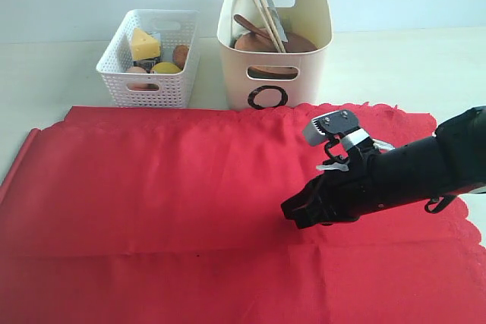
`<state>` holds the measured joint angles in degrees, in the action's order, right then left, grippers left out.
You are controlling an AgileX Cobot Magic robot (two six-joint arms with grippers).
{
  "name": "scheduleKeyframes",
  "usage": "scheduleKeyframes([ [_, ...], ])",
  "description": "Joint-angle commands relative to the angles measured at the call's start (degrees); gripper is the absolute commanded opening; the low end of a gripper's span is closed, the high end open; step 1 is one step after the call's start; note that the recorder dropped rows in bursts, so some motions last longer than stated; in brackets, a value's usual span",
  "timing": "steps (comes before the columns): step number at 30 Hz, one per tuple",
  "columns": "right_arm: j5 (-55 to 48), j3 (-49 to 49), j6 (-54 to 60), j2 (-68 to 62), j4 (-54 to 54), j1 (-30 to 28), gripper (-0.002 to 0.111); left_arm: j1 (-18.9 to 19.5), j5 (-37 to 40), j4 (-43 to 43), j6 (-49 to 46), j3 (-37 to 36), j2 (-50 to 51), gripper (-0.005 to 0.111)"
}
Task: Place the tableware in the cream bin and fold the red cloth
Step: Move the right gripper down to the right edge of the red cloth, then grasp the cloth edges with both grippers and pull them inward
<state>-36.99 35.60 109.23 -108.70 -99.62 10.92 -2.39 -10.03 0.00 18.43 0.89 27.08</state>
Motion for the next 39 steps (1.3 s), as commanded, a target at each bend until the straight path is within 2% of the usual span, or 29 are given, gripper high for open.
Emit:
scheduleKeyframes([
  [1,-1.28,0.25,0.14,0.01,-0.32,-0.29,0.000,0.12,-3.16,0.00,-0.44,1.53,15.19,0.025],
  [4,-2.11,0.25,0.14,0.01,-0.32,-0.29,0.000,0.12,-4.82,0.00,-0.33,4.74,29.48,0.056],
  [7,-2.49,0.25,0.14,0.01,-0.32,-0.29,0.000,0.12,-8.32,6.15,0.00,6.88,41.09,0.075],
  [9,-2.49,0.25,0.14,0.01,-0.32,-0.29,0.000,0.12,-11.78,10.57,2.91,7.73,46.82,0.082],
  [13,-2.49,0.25,0.14,0.01,-0.32,-0.29,0.000,0.12,-12.91,11.40,2.84,11.19,57.00,0.089],
  [21,-2.49,0.25,0.14,0.01,-0.32,-0.29,0.000,0.12,-13.04,11.40,1.61,17.16,67.77,0.090],
  [30,-2.49,0.25,0.14,0.01,-0.32,-0.29,0.000,0.12,-14.31,11.73,-0.70,20.41,75.96,0.090],
  [33,-2.49,0.25,0.14,0.01,-0.32,-0.29,0.000,0.12,-14.45,14.32,-0.13,20.79,77.85,0.089],
  [36,-2.49,0.25,0.14,0.01,-0.32,-0.29,0.000,0.12,-14.52,18.14,2.46,20.79,78.13,0.082],
  [39,-2.49,0.25,0.14,0.01,-0.32,-0.29,0.000,0.12,-14.52,19.89,3.20,20.79,78.13,0.064],
])
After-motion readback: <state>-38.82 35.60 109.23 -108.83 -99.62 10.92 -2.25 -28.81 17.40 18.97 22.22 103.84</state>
